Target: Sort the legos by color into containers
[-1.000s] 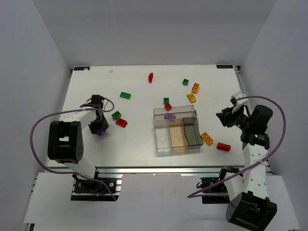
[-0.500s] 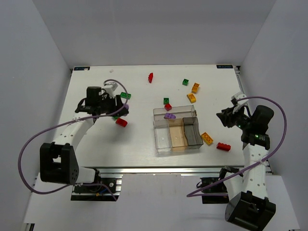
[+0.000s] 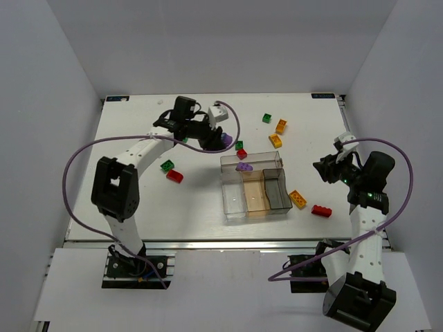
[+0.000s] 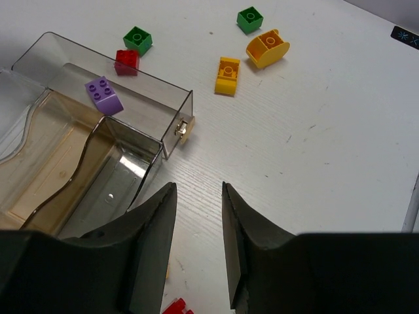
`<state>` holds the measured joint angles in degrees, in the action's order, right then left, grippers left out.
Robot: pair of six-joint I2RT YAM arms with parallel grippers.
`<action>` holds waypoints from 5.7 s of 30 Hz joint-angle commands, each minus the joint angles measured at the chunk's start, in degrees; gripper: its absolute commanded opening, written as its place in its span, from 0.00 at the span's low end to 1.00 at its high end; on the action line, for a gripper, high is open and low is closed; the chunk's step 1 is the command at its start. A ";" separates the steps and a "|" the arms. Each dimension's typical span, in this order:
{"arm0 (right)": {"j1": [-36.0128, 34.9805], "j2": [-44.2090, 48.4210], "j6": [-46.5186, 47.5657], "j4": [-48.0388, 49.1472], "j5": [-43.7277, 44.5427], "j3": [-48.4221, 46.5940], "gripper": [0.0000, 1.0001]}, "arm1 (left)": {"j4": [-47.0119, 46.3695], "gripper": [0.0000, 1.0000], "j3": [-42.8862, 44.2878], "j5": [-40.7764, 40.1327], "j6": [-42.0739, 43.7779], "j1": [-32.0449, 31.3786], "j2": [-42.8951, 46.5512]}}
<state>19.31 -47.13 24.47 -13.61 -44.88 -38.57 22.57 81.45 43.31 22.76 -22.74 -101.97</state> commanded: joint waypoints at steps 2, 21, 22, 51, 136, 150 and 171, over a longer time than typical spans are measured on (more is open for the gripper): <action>0.55 -0.41 0.23 1.12 0.67 -0.63 0.40 | 5.55 0.06 10.11 0.90 10.45 -4.23 -5.24; 1.52 -1.47 0.32 1.30 1.47 -0.46 0.42 | 9.78 0.46 19.71 -12.62 11.60 -14.69 -17.82; 1.52 -1.56 0.32 1.30 1.29 -0.46 0.42 | 10.30 0.49 20.06 -13.16 11.69 -14.70 -18.00; -5.24 -16.85 30.46 -27.97 9.54 -5.48 0.89 | -14.98 0.85 -24.90 -57.53 -25.49 -9.87 31.21; -35.05 -28.72 6.75 -12.35 29.74 -18.91 0.58 | -9.91 0.96 -23.18 -63.26 -23.99 -9.34 30.96; -33.64 -60.50 -12.16 -10.56 38.82 -46.92 0.89 | -9.65 0.96 -23.18 -64.32 -23.29 -9.34 29.82; -32.41 -79.34 -11.72 -12.32 45.50 -61.63 0.60 | -9.82 0.96 -23.27 -64.58 -22.94 -9.34 30.25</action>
<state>-13.58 -126.15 13.47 -24.32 0.67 -97.62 12.45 57.54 -20.78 -0.43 -31.99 -73.23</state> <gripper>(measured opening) 0.623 0.958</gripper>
